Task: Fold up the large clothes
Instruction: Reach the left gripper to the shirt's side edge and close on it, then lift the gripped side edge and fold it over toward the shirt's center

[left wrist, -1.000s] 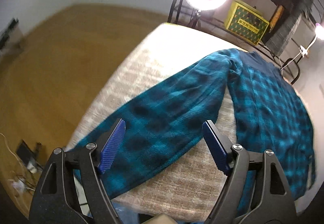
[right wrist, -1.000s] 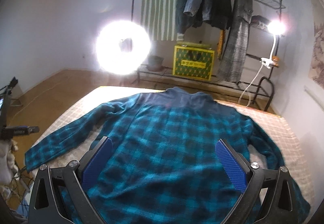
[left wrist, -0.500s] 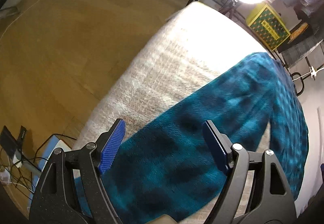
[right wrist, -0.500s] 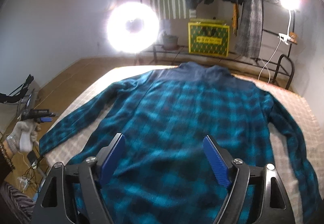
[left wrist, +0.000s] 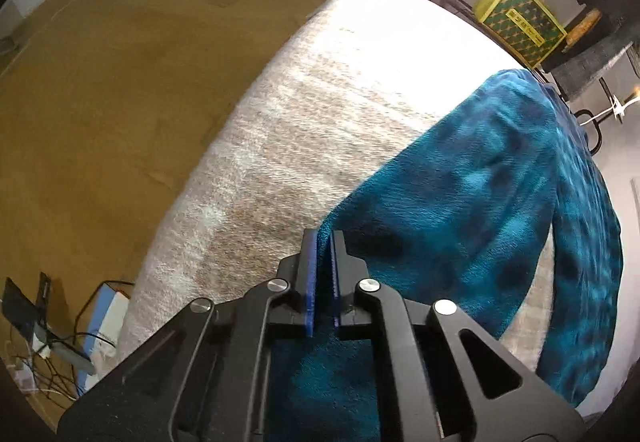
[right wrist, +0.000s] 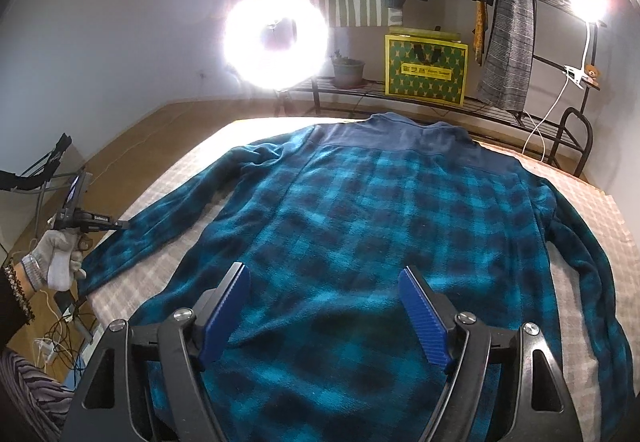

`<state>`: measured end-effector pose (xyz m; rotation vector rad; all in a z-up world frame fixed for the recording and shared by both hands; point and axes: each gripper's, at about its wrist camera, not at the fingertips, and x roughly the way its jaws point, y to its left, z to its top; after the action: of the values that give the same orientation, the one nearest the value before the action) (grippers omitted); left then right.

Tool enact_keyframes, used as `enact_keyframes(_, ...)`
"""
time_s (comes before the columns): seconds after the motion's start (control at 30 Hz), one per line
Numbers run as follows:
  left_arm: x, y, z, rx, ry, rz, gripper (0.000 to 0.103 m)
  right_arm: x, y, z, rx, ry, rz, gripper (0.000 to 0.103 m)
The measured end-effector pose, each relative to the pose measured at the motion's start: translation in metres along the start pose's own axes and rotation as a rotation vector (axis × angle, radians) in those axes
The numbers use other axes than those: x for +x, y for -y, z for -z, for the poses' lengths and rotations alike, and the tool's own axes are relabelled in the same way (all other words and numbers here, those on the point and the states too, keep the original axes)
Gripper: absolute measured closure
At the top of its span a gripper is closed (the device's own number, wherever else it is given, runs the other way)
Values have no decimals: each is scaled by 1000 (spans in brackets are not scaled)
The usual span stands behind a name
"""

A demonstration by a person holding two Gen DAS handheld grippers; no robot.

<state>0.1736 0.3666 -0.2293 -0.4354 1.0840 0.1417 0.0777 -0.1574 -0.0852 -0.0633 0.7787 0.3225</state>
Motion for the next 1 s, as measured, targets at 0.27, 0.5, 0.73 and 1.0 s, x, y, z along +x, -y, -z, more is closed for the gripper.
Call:
enact_keyframes(0.27,-33,15,4,3,71,94,102,2,-13,-1,-29,-8,-20,28)
enact_keyframes(0.5,-68,37,7,-28,119,253,102,-1,-14,3,-33,-12,-15,37)
enact_keyframes(0.73,-100,95,12,4,146,464,102,-1,-5,4,4,-51,-38,59)
enact_keyframes(1.0,-125,190,37,166,117,599,102,-8,1,5,13,-49,-59,64)
